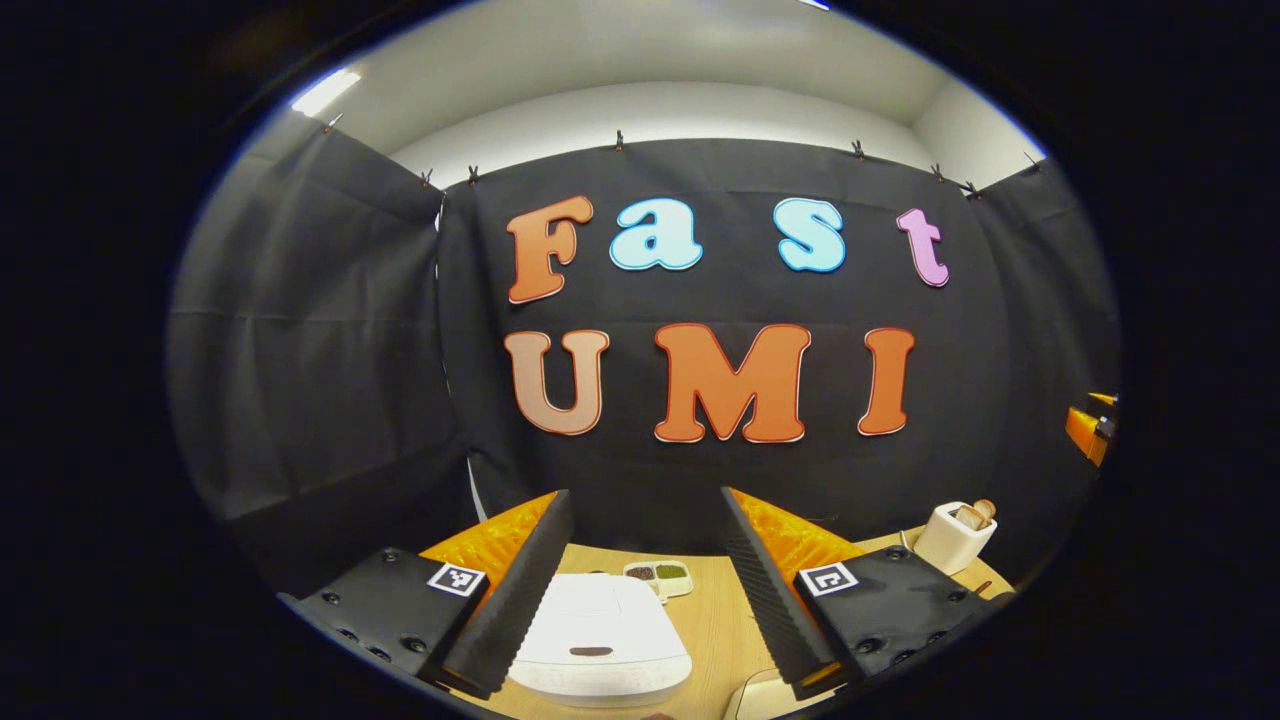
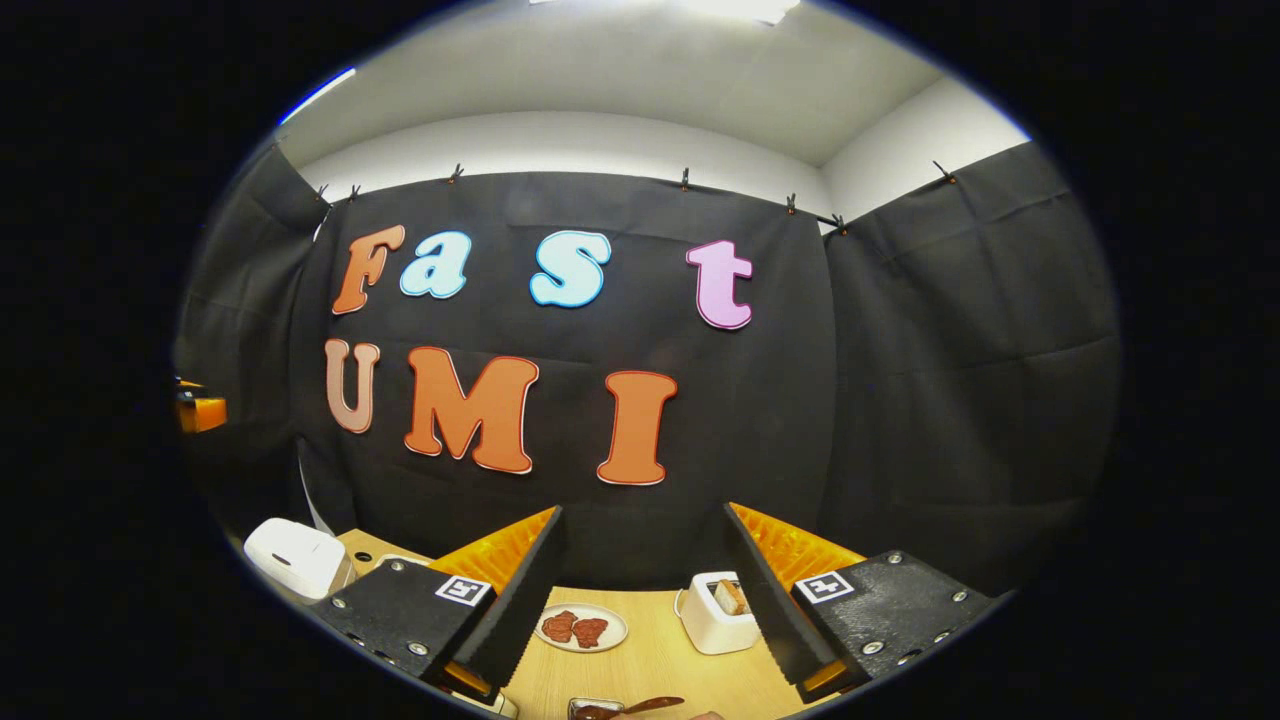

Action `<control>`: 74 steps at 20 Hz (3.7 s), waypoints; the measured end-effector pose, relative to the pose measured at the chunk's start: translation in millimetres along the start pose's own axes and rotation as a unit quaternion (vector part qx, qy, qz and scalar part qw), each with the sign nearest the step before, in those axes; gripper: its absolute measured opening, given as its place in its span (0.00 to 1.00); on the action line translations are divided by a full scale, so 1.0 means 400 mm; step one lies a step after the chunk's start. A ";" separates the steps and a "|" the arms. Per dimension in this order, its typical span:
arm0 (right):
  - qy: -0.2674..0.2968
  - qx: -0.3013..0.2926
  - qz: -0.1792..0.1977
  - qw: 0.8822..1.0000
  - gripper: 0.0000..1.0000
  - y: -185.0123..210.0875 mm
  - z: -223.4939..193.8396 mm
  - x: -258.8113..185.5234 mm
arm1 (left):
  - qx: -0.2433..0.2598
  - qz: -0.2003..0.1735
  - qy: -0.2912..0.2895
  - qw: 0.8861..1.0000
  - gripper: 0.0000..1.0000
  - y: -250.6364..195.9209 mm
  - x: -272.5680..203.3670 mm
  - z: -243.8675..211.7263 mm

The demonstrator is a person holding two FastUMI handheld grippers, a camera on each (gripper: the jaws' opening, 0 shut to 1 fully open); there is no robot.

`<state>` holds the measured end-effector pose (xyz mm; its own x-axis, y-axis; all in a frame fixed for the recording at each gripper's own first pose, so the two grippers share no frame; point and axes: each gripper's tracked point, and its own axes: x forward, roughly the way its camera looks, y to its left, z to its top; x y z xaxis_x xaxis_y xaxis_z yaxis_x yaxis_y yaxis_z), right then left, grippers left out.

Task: Close the left gripper, press the button to open the rice cooker; take a wooden spoon from the chopstick holder with the right hand, scoop a spoonful of rice and pour it into the rice cooker, then put the wooden spoon back into the chopstick holder.

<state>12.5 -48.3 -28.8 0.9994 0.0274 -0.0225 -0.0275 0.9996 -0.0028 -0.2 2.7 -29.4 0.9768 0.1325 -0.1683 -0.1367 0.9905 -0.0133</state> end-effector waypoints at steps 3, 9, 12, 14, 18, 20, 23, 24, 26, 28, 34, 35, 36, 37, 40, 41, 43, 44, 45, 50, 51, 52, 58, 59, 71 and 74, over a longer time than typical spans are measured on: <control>0.010 0.001 -0.011 1.000 0.95 -0.012 -0.020 -0.002 | -0.002 -0.001 0.014 1.000 0.96 0.015 0.028 -0.022; 0.031 -0.003 -0.038 0.999 0.95 -0.037 -0.051 -0.028 | 0.004 0.013 0.112 0.994 0.06 0.035 0.108 -0.126; 0.041 -0.009 -0.056 0.998 0.95 -0.052 -0.067 -0.048 | -0.026 0.003 0.181 0.983 0.05 0.058 0.175 -0.195; 0.051 -0.009 -0.068 0.996 0.95 -0.061 -0.083 -0.068 | -0.036 0.016 0.244 0.969 0.05 0.096 0.196 -0.266; 0.071 -0.016 -0.095 0.993 0.95 -0.078 -0.110 -0.109 | -0.081 0.023 0.390 0.917 0.02 0.121 0.207 -0.455; 0.078 -0.020 -0.108 0.991 0.95 -0.086 -0.121 -0.129 | -0.094 0.019 0.453 0.886 0.05 0.129 0.200 -0.540; 0.094 -0.021 -0.121 0.988 0.95 -0.091 -0.143 -0.160 | -0.094 0.039 0.520 0.848 0.08 0.158 0.198 -0.658; 0.098 -0.022 -0.126 0.987 0.95 -0.094 -0.148 -0.168 | -0.098 0.039 0.533 0.840 0.05 0.156 0.197 -0.684; 0.106 -0.026 -0.135 0.985 0.95 -0.098 -0.160 -0.185 | -0.100 0.039 0.550 0.828 0.05 0.161 0.191 -0.721; 0.115 -0.029 -0.141 0.983 0.95 -0.101 -0.172 -0.199 | -0.098 0.040 0.564 0.819 0.05 0.158 0.179 -0.746; 0.129 -0.028 -0.135 0.982 0.95 -0.086 -0.200 -0.206 | -0.095 0.036 0.570 0.815 0.05 0.143 0.166 -0.786; 0.131 -0.028 -0.131 0.982 0.95 -0.082 -0.205 -0.205 | -0.096 0.036 0.571 0.815 0.05 0.140 0.157 -0.786; 0.132 -0.027 -0.129 0.982 0.95 -0.081 -0.211 -0.204 | -0.098 0.037 0.570 0.815 0.05 0.140 0.156 -0.784; 0.134 -0.023 -0.127 0.983 0.95 -0.081 -0.216 -0.201 | -0.101 0.037 0.566 0.817 0.05 0.140 0.156 -0.780; 0.144 -0.010 -0.117 0.983 0.95 -0.078 -0.243 -0.191 | -0.094 0.032 0.525 0.845 0.05 0.144 0.165 -0.717; 0.151 -0.008 -0.117 0.982 0.95 -0.083 -0.260 -0.189 | -0.088 0.030 0.496 0.863 0.05 0.145 0.179 -0.679; 0.168 -0.002 -0.114 0.979 0.95 -0.086 -0.300 -0.186 | -0.095 0.032 0.437 0.894 0.05 0.152 0.210 -0.593; 0.178 0.003 -0.111 0.978 0.95 -0.084 -0.323 -0.183 | -0.100 0.033 0.401 0.910 0.08 0.158 0.230 -0.542; 0.190 0.009 -0.108 0.976 0.95 -0.082 -0.349 -0.181 | -0.101 0.033 0.359 0.927 0.05 0.170 0.249 -0.498; 0.251 0.035 -0.089 0.963 0.95 -0.067 -0.479 -0.180 | -0.080 0.043 0.208 0.974 0.02 0.201 0.250 -0.302; 0.265 0.039 -0.086 0.960 0.95 -0.064 -0.505 -0.179 | -0.078 0.036 0.185 0.979 0.05 0.181 0.234 -0.279; 0.278 0.043 -0.082 0.956 0.95 -0.061 -0.531 -0.182 | -0.069 0.033 0.166 0.983 0.02 0.173 0.222 -0.253; 0.357 0.091 -0.074 0.927 0.95 -0.053 -0.702 -0.157 | 0.013 0.035 0.084 0.996 0.09 0.136 0.148 -0.151; 0.369 0.109 -0.071 0.920 0.95 -0.043 -0.729 -0.149 | 0.024 0.028 0.087 0.996 0.16 0.113 0.129 -0.157; 0.443 0.249 -0.051 0.860 0.91 0.066 -0.927 -0.068 | 0.105 0.079 0.066 0.989 0.96 0.053 -0.032 -0.171; 0.436 0.274 -0.054 0.856 0.75 0.086 -0.953 -0.048 | 0.107 0.093 0.075 0.987 1.00 0.061 -0.061 -0.188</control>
<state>-16.0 -15.9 -409.4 0.5927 0.1610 -0.7892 0.3164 0.8545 0.4119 -39.8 20.7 -99.7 0.9002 0.3228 -0.2922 -0.2584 0.9362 0.2381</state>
